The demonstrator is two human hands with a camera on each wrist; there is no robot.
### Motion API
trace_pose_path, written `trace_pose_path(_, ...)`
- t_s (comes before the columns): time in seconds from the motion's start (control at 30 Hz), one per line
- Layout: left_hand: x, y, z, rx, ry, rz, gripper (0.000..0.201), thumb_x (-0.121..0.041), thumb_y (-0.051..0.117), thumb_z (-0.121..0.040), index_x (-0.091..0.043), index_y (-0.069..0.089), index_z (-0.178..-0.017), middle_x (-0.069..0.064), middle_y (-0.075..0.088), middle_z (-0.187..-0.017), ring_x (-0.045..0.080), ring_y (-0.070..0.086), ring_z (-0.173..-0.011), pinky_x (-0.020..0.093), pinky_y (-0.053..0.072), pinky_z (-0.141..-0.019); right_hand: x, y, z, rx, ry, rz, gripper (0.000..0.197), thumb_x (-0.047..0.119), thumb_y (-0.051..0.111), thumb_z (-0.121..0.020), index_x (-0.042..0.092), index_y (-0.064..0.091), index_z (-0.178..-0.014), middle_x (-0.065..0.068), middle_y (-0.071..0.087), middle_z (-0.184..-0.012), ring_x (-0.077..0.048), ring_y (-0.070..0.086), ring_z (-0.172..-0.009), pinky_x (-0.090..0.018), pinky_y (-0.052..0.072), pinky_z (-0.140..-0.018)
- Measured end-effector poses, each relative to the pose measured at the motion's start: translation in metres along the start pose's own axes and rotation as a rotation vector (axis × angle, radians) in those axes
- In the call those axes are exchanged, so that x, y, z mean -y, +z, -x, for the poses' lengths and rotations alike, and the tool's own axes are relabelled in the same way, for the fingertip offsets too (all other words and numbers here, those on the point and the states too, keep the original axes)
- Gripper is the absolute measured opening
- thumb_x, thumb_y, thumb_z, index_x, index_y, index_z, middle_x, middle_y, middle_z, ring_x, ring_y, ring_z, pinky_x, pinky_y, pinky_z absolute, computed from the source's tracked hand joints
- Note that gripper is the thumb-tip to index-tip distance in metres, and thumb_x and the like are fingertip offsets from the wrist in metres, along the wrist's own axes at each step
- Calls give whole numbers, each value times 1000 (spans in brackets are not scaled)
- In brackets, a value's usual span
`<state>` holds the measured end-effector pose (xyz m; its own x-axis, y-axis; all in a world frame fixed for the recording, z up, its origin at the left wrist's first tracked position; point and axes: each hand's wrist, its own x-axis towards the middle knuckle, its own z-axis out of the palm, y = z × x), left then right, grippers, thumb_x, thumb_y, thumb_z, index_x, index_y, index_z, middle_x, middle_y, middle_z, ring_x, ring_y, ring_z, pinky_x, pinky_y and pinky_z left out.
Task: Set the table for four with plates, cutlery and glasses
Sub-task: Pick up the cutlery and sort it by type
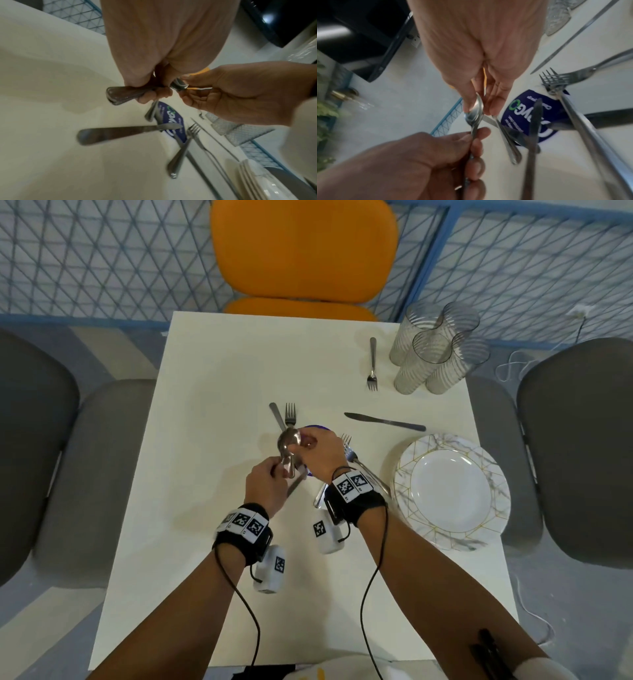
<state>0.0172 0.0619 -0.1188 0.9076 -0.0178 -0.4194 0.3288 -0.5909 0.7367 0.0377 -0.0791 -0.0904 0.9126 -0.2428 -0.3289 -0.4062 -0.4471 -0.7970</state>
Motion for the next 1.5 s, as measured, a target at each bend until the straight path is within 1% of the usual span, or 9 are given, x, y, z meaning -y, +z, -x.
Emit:
trace_pose_path(0.07,11,0,-6,-24,-55,-18,23,-12,46,-104,-8,69,-102,7,68,-94,29,61,-89,29,42,-75,-14,8,-2,22,40,42,26,12,64,-89,8,71,-114,-5,73,-96,-20,68,-89,-18,54,-80)
trace_pose_path(0.17,27,-2,-17,-71,-124,-79,28,-23,48,-107,-3,67,-104,14,69,-98,37,64,-99,34,44,-81,-36,15,-1,36,35,122,25,10,58,-91,8,73,-110,-5,72,-109,-21,66,-106,-30,54,-95)
trace_pose_path(0.27,36,-2,-23,-180,-140,-113,28,-23,51,-106,-1,68,-112,22,67,-109,40,61,-107,37,42,-89,-48,23,6,64,-33,132,21,7,61,-92,6,72,-109,-8,70,-109,-22,64,-105,-27,55,-89)
trace_pose_path(0.47,37,6,-24,-263,-93,6,22,-10,60,-97,-6,59,-119,19,69,-110,35,66,-103,40,52,-89,-38,45,4,203,-282,303,46,8,68,-90,12,58,-135,-13,56,-124,-26,55,-113,-35,45,-102)
trace_pose_path(0.63,36,10,-22,-262,-68,-62,15,-10,57,-99,-5,60,-113,19,70,-108,35,64,-103,34,45,-80,-21,62,-12,207,-225,346,59,2,61,-93,7,40,-148,-16,42,-139,-32,53,-122,-38,44,-107)
trace_pose_path(0.77,37,12,-21,-266,-40,-160,14,-12,56,-100,-2,63,-108,19,69,-107,38,62,-103,43,48,-83,-12,70,-33,181,-194,434,40,-5,56,-90,2,58,-130,-21,53,-122,-37,58,-108,-42,51,-92)
trace_pose_path(0.9,37,12,-21,-277,-3,-226,14,-9,55,-100,1,63,-105,22,63,-108,41,60,-98,46,49,-80,-7,70,-45,144,-170,433,19,-1,51,-92,0,70,-95,-20,65,-97,-35,63,-93,-33,50,-76)
trace_pose_path(1.07,38,9,-22,-268,22,-273,13,-6,57,-97,2,65,-104,22,59,-110,41,58,-97,50,51,-85,-7,72,-52,106,-91,349,23,2,61,-90,5,72,-111,-15,70,-109,-28,65,-102,-35,54,-91)
trace_pose_path(1.5,35,4,-23,-223,-24,-241,15,-10,61,-97,1,64,-107,19,62,-112,38,59,-105,39,45,-83,-15,65,-39,109,-113,155,20,1,63,-93,-1,72,-111,-17,71,-104,-27,68,-96,-32,56,-87)
